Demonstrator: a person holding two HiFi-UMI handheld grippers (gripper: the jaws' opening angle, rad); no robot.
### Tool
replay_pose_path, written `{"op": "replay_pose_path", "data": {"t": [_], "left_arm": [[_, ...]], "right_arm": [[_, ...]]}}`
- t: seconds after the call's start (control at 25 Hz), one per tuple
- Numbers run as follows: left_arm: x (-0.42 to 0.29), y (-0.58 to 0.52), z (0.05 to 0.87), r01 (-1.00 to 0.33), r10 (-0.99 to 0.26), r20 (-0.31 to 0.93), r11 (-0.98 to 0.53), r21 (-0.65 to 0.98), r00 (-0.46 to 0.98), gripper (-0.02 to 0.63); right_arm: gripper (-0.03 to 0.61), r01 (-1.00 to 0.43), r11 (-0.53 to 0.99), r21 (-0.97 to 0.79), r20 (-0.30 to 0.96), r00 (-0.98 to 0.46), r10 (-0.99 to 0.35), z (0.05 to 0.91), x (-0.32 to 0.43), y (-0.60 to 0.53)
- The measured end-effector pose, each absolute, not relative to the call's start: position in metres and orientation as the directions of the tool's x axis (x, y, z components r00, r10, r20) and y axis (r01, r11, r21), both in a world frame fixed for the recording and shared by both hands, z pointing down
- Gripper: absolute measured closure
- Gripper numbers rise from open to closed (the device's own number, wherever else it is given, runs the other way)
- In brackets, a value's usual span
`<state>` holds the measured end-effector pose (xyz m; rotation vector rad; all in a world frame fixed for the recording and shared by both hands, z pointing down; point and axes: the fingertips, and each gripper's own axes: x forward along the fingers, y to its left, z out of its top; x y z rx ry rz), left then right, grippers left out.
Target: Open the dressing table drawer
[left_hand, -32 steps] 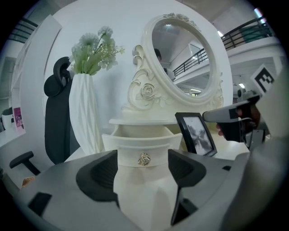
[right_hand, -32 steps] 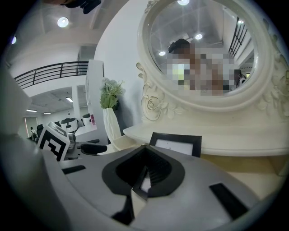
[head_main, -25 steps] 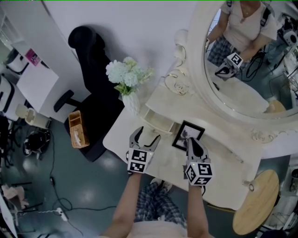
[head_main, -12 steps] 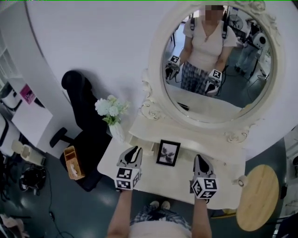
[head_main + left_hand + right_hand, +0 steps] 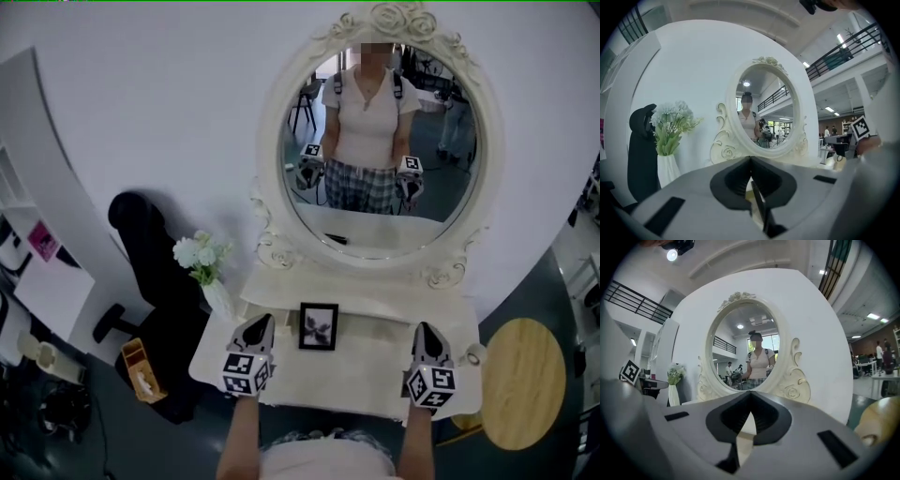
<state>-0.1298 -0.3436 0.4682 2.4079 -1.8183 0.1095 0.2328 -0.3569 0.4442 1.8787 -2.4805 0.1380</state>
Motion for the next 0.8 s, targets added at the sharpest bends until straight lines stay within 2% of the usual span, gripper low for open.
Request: {"op": "replay_pose_path", "data": {"t": [0.24,0.8], "left_arm": [[-0.111,-0.352,0.47,-0.948,-0.94,0.124,-0.314,0.041,0.317,0.588],[-0.083,-0.353,0.474,-0.938,-0.926,0.15,-0.343,0.054,0.347,0.588]], "right_arm": [[0.563,-0.971,0.238,0.03,0.041,-0.237,-0.971,0.428,0.247,-0.353],[0.563,-0.972,0.234,0.022,0.064,-0.233,-0.97,0.429,0.267,-0.343]]}}
